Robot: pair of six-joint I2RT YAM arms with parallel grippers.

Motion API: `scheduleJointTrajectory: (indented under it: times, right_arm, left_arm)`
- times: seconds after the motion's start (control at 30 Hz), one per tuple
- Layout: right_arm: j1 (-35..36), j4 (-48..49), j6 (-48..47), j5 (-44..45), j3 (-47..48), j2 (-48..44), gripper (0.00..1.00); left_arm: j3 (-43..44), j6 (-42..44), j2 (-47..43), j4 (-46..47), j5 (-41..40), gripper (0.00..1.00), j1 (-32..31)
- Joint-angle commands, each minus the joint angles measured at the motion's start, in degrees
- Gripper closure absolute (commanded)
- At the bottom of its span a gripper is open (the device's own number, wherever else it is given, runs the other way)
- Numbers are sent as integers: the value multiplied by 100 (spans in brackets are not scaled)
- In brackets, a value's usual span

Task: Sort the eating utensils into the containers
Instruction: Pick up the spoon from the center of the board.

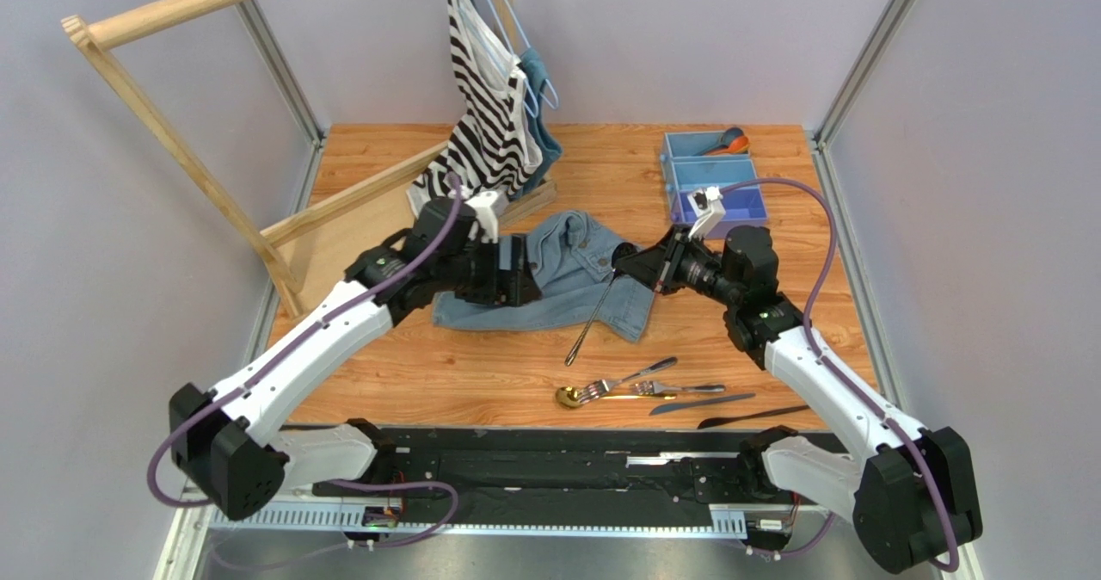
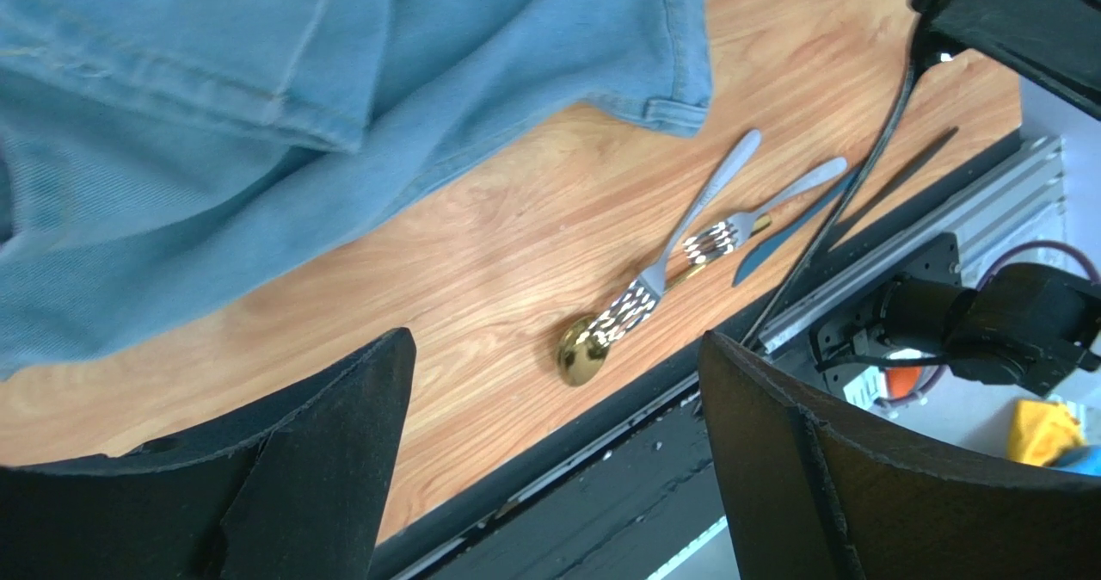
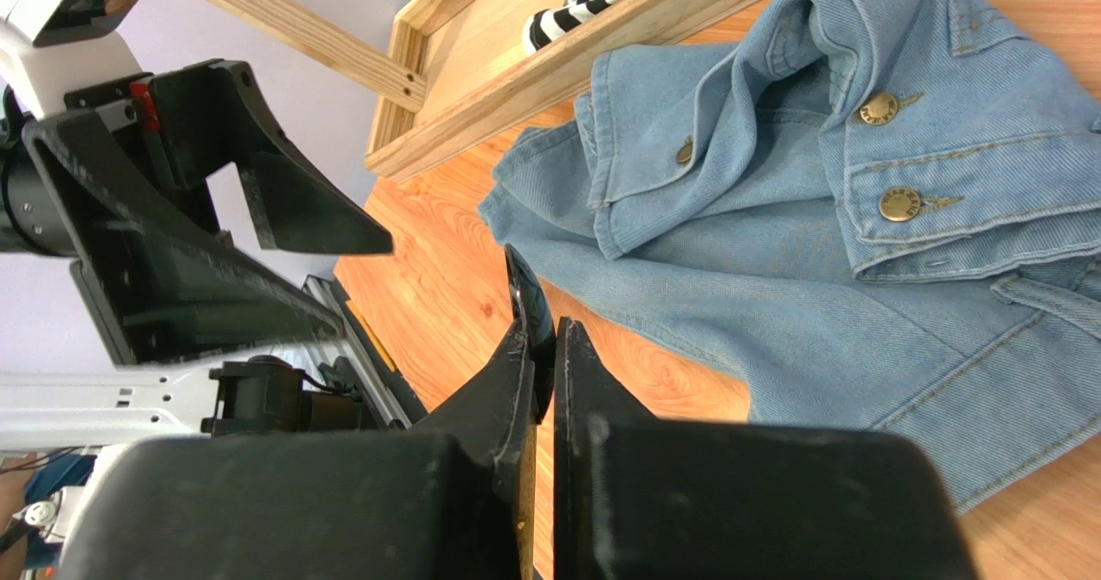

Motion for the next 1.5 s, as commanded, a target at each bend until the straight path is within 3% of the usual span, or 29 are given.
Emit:
scheduleJointTrajectory:
  times: [0.0,0.2,0.4,0.63,1.0,1.23,1.47]
  right_arm:
    - [-12,15,-140,132,266,-79,100]
    - [-12,-222,-202,299,424,-62,100]
    - [-12,-380,-246,492,600,88,100]
    - [-21,-696,-395,1106,1224,649,100]
    - [-399,-952,-553,1670,2841,1546,100]
    - [-1302,-1031,-220,1758,3614,2337,100]
    - [-1849,-1092,70,2276,4625,3392,100]
  left_arm:
    - [-465,360,-640,274,936,11,973]
    - [-905,913,-1001,-7,1675,11,2135]
    - [-1142,1177,-922,63,2027,11,2479]
    - [-1213,1397,-877,-148,2300,11,2497]
    - [-1336,1353,-1634,-376,1369,10,2190]
    - [-1301,1389,-1572,-429,1413,9,2155]
    - [-1354,1345,-1660,-456,1123,8,1689]
